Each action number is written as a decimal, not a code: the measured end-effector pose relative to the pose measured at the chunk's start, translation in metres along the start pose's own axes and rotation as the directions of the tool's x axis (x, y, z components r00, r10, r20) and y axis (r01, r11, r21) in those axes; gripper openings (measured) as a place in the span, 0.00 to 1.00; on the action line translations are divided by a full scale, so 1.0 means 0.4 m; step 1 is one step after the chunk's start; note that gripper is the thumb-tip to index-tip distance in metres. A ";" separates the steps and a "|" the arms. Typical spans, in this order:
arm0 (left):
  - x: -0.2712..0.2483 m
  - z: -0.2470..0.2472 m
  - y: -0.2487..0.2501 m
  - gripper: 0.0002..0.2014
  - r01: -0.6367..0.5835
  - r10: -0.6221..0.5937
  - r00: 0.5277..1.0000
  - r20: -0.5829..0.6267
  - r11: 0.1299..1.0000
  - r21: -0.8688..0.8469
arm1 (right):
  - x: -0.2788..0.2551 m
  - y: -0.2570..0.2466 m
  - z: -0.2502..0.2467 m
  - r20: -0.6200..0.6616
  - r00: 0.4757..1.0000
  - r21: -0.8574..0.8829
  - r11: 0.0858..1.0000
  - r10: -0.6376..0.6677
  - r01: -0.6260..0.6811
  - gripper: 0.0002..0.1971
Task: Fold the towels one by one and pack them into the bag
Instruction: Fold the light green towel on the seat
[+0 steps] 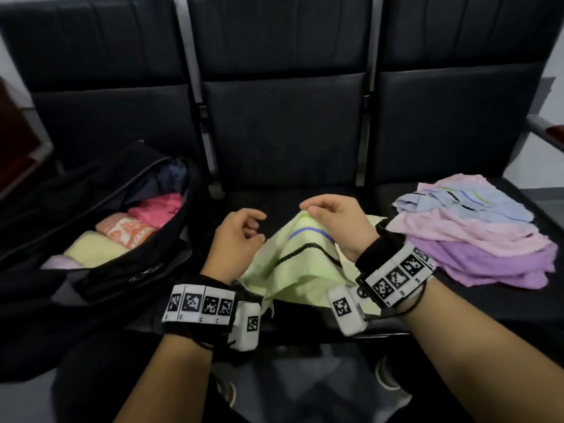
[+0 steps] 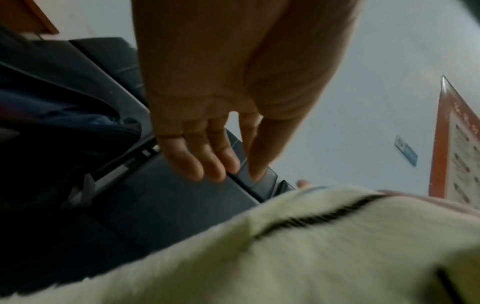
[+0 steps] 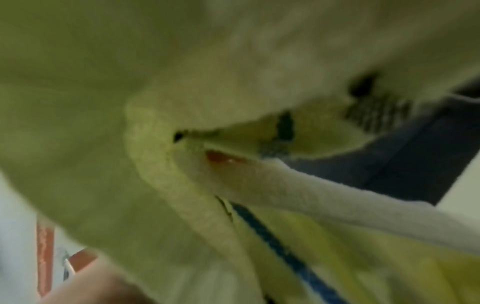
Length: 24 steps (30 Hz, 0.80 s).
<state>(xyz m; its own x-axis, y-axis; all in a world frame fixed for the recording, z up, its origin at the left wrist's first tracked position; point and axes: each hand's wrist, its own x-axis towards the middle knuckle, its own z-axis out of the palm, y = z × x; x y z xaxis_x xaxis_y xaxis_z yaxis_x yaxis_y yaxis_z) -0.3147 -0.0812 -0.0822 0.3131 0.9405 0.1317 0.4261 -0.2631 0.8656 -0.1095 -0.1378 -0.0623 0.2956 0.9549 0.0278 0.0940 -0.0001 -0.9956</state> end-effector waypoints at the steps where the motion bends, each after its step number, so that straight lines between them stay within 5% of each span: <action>1: -0.027 0.012 0.002 0.21 -0.035 0.036 0.995 0.095 0.999 -0.019 | -0.009 0.014 0.016 0.010 0.999 0.021 0.998 0.052 -0.052 0.11; 3: -0.074 0.034 0.008 0.25 -0.059 0.080 0.959 0.273 0.995 -0.085 | -0.024 0.031 0.038 0.034 0.989 0.083 0.985 0.147 -0.149 0.10; 5: -0.105 0.047 0.007 0.30 -0.058 0.107 0.941 0.322 0.986 -0.156 | -0.040 0.035 0.047 0.066 0.970 0.180 0.954 0.232 -0.241 0.09; 9: -0.134 0.051 -0.005 0.33 -0.123 0.157 0.956 0.248 0.981 -0.148 | -0.066 0.032 0.048 0.139 0.940 0.367 0.866 0.311 -0.341 0.13; 15: -0.128 0.034 0.001 0.12 -0.222 0.216 0.972 -0.088 0.973 -0.058 | -0.092 0.042 0.045 0.259 0.911 0.339 0.853 0.321 -0.397 0.21; 20: -0.125 0.018 0.018 0.12 -0.059 0.042 0.993 -0.108 0.986 -0.158 | -0.132 0.071 0.056 0.388 0.916 -0.079 0.994 0.103 -0.078 0.38; 24: -0.132 0.016 0.034 0.18 -0.021 0.014 0.999 -0.051 0.989 -0.146 | -0.154 0.070 0.101 0.379 0.916 -0.174 0.962 -0.133 0.212 0.25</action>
<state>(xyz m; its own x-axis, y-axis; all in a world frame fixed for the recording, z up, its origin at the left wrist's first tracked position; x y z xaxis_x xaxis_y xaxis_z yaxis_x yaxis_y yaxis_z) -0.3200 -0.1358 -0.0803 0.2749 0.9467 0.1682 0.2913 -0.2487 0.9237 -0.1637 -0.1847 -0.0957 -0.1024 0.9870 0.1240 0.3188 0.1507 -0.9358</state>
